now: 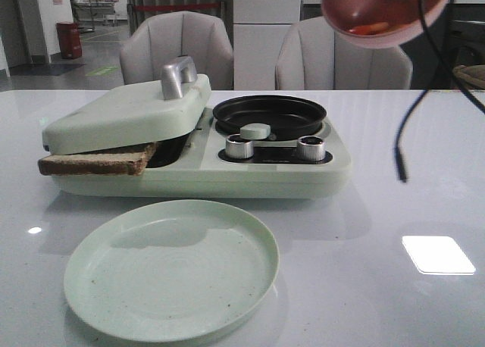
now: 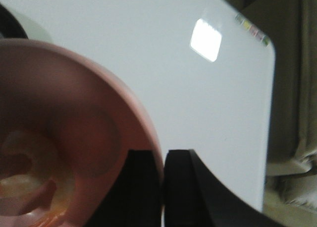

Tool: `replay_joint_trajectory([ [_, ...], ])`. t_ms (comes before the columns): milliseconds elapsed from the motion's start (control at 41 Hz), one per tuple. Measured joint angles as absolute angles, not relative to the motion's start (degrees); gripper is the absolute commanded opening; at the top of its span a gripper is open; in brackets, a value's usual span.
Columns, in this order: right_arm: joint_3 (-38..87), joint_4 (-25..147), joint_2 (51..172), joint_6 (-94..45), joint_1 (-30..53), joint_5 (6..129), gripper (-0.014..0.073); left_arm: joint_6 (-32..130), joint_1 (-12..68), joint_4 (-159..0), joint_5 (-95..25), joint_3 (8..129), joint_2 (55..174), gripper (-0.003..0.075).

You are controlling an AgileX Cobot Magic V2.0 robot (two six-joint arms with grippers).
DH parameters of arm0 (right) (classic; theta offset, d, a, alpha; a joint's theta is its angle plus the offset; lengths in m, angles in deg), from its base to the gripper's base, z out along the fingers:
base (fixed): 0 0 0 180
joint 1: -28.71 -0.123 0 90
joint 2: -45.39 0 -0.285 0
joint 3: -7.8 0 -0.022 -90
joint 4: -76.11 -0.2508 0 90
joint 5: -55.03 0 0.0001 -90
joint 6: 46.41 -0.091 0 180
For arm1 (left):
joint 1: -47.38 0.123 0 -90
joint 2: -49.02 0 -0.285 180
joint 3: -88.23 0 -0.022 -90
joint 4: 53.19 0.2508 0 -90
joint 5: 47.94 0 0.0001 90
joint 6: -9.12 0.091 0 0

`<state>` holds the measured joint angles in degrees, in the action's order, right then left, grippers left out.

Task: Make breakfast with bread and shrimp
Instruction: 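Lift the pink bowl with the right gripper over the frying pan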

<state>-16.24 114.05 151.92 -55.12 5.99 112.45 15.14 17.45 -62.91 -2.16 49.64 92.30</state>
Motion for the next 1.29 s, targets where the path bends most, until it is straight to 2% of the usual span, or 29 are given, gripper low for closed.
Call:
replay_joint_trajectory([
  [341, -19.7, 141.4, 162.3, -67.6, -6.6, 112.5, 0.0046, 15.1, 17.5, -62.9, -2.2, 49.6, 92.3, 0.0101],
  [756, -19.7, 170.6, 175.9, -77.2, -12.4, 117.1, 0.0046, 15.1, 17.5, -62.9, -2.2, 49.6, 92.3, 0.0101],
  [1292, -20.1, 174.1, 181.8, -77.9, -13.8, 118.6, 0.0046, 15.1, 17.5, -62.9, -2.1, 49.6, 92.3, 0.0101],
])
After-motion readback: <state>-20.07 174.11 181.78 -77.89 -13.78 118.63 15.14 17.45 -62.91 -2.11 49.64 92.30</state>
